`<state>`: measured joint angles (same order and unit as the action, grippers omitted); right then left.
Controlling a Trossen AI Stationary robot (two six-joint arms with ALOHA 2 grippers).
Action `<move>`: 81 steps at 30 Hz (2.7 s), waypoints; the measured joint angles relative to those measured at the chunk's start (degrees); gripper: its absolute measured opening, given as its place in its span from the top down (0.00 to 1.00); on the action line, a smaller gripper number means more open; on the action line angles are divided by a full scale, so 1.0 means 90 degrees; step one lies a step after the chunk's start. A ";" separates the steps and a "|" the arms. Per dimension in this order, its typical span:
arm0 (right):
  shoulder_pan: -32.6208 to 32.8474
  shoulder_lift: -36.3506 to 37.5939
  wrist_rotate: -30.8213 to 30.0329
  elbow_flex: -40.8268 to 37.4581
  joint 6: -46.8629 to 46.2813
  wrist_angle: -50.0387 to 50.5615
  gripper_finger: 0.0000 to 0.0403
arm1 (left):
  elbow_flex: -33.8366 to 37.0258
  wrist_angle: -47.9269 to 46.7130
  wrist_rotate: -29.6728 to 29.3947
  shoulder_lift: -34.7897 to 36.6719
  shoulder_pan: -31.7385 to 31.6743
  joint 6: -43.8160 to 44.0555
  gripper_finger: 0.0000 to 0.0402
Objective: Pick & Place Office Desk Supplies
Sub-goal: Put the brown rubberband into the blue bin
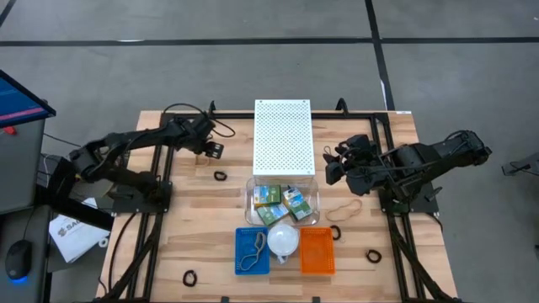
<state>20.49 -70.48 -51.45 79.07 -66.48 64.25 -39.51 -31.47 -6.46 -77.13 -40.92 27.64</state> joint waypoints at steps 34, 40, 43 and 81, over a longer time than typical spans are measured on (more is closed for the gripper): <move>0.0102 0.0000 0.0040 0.0000 -0.0043 0.0002 0.44 | -0.0002 0.0646 0.2511 0.0579 0.0193 -0.0280 1.00; 0.0097 0.0000 0.0016 0.0000 -0.0025 0.0004 0.44 | -0.0002 0.0616 0.3242 0.2066 0.0760 0.0531 1.00; 0.0097 0.0000 0.0016 0.0000 0.0014 0.0002 0.44 | -0.0002 0.0638 0.3261 0.2792 0.1193 0.1197 1.00; 0.0347 -0.0002 0.0067 0.0000 0.0038 -0.0012 0.44 | -0.0002 0.5454 -0.0238 0.0324 0.7884 0.6818 1.00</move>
<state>23.62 -70.50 -50.85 79.07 -66.14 64.14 -39.53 17.61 -8.60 -74.22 30.04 89.00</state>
